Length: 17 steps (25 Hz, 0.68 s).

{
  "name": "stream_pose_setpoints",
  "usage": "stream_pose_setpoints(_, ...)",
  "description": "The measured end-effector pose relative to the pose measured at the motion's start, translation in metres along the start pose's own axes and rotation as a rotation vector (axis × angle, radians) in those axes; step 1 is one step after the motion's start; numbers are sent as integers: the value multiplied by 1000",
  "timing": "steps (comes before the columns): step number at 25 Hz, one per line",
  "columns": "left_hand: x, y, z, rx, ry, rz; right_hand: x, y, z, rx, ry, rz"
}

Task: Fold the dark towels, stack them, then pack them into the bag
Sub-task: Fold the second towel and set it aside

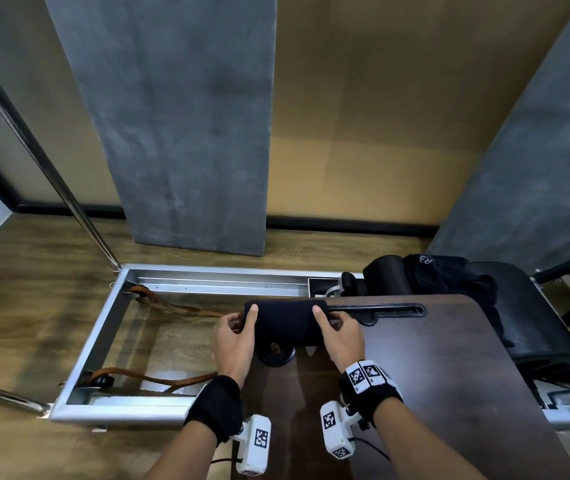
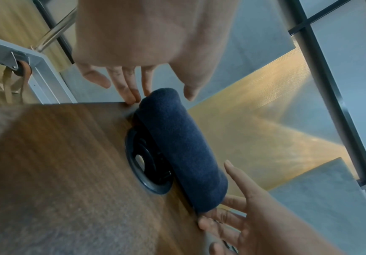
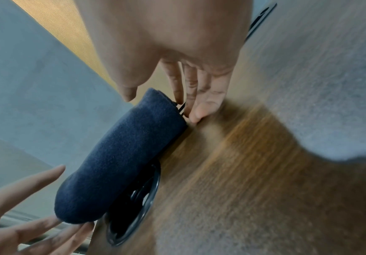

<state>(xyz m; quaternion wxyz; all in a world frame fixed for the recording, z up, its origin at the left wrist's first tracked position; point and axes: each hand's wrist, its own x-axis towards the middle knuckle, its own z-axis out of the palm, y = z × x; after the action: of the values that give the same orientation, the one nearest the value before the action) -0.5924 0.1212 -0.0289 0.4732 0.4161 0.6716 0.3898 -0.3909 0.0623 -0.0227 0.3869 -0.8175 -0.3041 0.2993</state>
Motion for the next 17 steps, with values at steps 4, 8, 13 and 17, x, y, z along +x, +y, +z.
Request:
stream_pose_setpoints(4,-28,13,-2,-20,180,299,-5,7,-17,19,3,24)
stream_pose_setpoints(8,-66,37,33,-2,-65,551,-8,22,-60,17,1,65)
stream_pose_setpoints(13,-110,58,109,130,-551,504,-6,38,-136,65,-9,127)
stream_pose_setpoints(17,-140,67,176,285,-716,481,9,58,-210,133,-94,145)
